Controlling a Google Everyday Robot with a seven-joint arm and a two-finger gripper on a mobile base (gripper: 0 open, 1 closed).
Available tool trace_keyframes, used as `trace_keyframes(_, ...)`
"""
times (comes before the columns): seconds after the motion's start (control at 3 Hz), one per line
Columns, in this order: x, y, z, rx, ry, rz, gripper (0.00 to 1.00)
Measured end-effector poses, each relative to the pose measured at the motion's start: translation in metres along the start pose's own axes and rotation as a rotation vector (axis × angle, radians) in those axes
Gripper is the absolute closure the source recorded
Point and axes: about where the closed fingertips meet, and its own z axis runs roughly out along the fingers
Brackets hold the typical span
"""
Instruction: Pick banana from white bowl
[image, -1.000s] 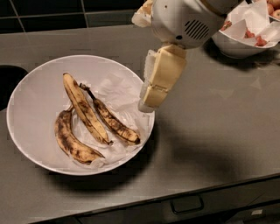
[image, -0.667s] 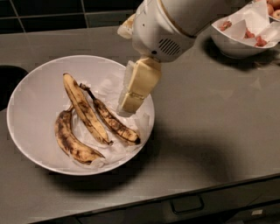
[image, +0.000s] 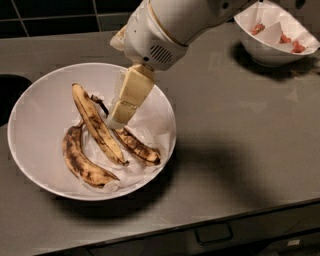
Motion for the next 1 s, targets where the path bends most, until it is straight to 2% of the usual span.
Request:
trace_keyframes(0.33, 0.000, 0.000, 0.000, 0.000, 0.000, 0.000, 0.00)
trace_keyframes(1.0, -0.024, 0.000, 0.020, 0.027, -0.062, 0.066, 0.00)
